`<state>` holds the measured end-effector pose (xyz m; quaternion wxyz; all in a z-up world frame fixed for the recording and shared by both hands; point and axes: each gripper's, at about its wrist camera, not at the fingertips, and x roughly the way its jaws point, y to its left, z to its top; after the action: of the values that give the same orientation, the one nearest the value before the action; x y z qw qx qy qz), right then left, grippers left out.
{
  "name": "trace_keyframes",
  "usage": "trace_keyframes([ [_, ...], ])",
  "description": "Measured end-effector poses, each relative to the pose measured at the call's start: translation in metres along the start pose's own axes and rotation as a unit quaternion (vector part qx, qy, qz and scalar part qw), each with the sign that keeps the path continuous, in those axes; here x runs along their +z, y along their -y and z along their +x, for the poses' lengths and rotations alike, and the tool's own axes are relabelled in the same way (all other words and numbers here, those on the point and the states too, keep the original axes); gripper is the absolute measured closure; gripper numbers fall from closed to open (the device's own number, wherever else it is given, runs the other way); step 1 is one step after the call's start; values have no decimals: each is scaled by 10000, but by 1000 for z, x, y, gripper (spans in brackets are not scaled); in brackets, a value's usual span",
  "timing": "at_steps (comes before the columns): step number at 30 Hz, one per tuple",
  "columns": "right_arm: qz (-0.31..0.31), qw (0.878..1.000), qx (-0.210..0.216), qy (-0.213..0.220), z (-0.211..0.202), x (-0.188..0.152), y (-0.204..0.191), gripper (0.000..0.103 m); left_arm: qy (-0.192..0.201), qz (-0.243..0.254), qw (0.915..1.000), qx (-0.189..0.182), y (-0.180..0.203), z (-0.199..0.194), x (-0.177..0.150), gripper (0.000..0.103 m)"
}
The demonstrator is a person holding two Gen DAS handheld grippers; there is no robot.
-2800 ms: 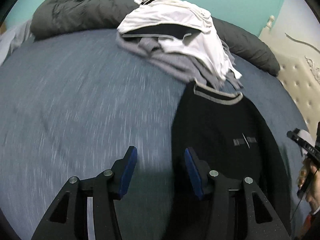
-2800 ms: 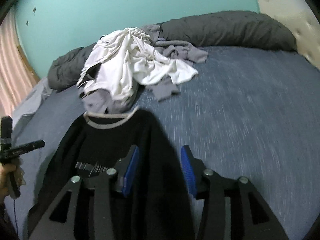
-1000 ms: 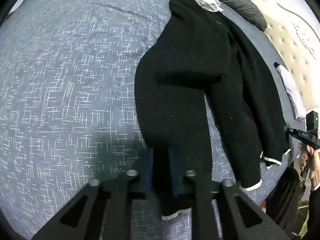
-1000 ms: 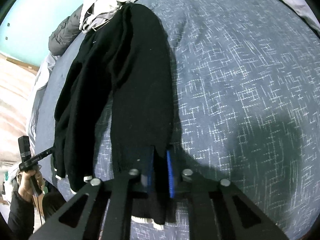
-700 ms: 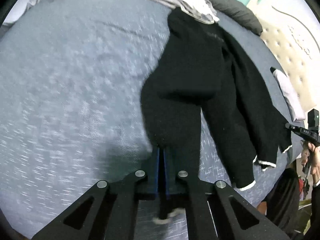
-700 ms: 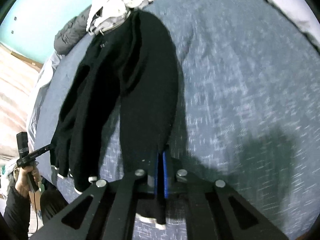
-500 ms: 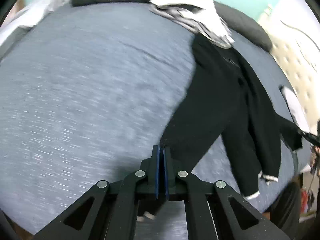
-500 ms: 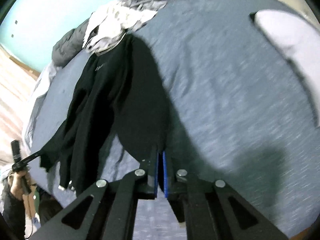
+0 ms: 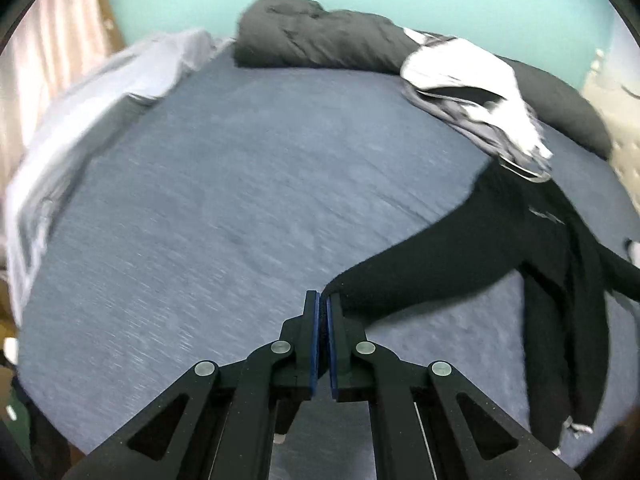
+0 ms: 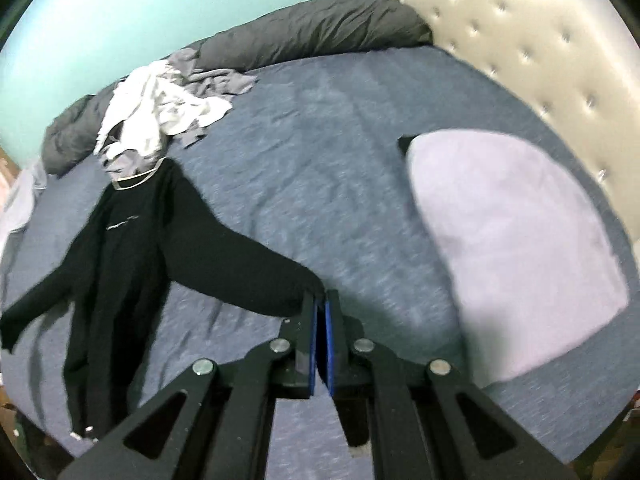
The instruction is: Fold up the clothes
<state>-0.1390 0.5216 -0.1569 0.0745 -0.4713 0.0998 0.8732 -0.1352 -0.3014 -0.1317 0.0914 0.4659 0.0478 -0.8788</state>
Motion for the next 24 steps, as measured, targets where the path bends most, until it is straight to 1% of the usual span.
trace_keyframes([
  [2, -1, 9998, -220, 14, 1, 9, 7, 100, 1, -183, 9997, 136, -12, 1, 9, 98],
  [3, 31, 9995, -313, 14, 3, 13, 12, 100, -68, -300, 9993, 200, -17, 3, 12, 97],
  [5, 106, 9993, -355, 76, 5, 14, 14, 99, -92, -501, 9981, 332, -24, 5, 13, 95],
  [7, 204, 9988, -434, 105, 7, 14, 18, 95, -3, -577, 9972, 476, -27, 1, 11, 91],
  [8, 238, 9979, -603, 91, 9, 13, 19, 89, 7, -599, 9969, 502, -26, 0, 9, 90],
  [10, 283, 9976, -614, 170, 6, 10, 19, 73, -99, -527, 9984, 197, -13, 1, 3, 88],
  [11, 343, 9975, -585, 221, 3, 8, 20, 56, -161, -478, 9987, 10, -5, 1, -1, 87],
  [12, 375, 9980, -452, 250, 1, 5, 18, 52, -244, -407, 9987, -204, 7, 3, -7, 84],
  [14, 437, 9984, -185, 306, -4, 0, 13, 52, -433, -238, 9966, -665, 37, 7, -22, 77],
  [15, 407, 9988, -39, 252, -4, -3, 7, 52, -528, -153, 9945, -895, 52, 8, -29, 72],
  [16, 376, 9990, 109, 197, -3, -6, 0, 52, -622, -68, 9917, -1125, 67, 10, -37, 71],
  [18, 250, 9984, 499, 12, 1, -15, -20, 52, -820, 100, 9848, -1528, 97, 15, -53, 70],
  [20, 61, 9952, 927, -302, 9, -28, -46, 52, -1024, 294, 9779, -1800, 130, 19, -71, 70],
  [23, -193, 9874, 1413, -687, 18, -51, -84, 52, -1194, 675, 9691, -2050, 178, 19, -100, 70],
  [24, -309, 9851, 1507, -766, 20, -59, -99, 52, -1247, 751, 9664, -2116, 190, 18, -107, 70],
])
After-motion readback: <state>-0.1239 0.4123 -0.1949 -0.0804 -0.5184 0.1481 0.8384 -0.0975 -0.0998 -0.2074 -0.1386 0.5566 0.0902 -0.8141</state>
